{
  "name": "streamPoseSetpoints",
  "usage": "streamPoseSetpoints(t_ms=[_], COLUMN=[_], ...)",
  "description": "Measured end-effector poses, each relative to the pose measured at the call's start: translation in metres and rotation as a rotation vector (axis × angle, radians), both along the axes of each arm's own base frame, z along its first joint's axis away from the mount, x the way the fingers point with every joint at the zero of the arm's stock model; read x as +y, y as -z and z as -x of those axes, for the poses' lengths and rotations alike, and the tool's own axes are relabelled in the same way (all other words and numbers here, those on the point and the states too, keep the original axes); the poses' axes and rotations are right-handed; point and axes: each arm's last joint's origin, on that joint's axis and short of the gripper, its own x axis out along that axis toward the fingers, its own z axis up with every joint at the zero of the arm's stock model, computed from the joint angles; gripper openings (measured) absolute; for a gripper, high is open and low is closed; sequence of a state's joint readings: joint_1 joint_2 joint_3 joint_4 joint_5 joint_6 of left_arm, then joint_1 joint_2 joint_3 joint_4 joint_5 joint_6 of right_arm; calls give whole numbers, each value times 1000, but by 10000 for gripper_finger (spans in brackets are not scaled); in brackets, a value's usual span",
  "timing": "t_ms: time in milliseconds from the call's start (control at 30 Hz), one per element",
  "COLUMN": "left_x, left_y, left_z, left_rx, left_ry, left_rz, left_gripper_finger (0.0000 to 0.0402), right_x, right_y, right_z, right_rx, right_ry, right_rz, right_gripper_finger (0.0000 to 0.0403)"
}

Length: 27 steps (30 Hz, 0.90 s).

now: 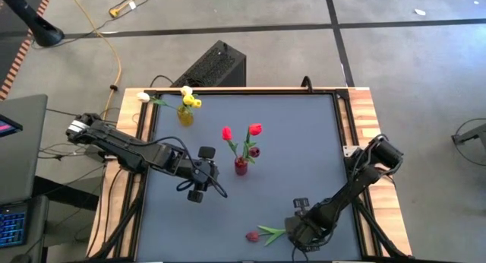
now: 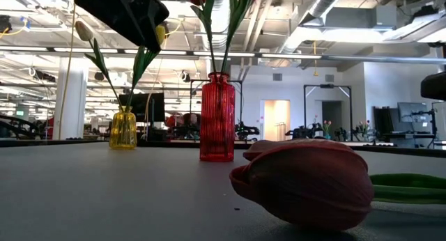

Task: Sort flowers into vase by color
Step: Put the red flower into the red vase

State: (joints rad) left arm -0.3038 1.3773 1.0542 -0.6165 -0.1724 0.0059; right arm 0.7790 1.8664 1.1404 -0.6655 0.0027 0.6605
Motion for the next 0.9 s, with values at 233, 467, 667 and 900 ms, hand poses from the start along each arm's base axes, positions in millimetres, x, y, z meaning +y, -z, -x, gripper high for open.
streamPoseSetpoints(t_ms=[233,467,667,900], left_x=[0,2,4,8], left_y=[-1,-4,-12,-25], left_z=[1,2,6,12], left_rx=[-1,-19,-68,-143], left_ry=[-5,-37,-60,-126], left_rz=[-3,-17,-27,-20], left_gripper_finger=[160,160,160,160], right_x=[4,-1,-20,-48], right_y=[0,-23,-67,-132], right_z=[2,-7,-2,7], right_rx=[-11,-38,-170,-545], right_ry=[-11,-10,16,141], right_rz=[-11,-77,-88,-41], right_gripper_finger=[72,18,15,14])
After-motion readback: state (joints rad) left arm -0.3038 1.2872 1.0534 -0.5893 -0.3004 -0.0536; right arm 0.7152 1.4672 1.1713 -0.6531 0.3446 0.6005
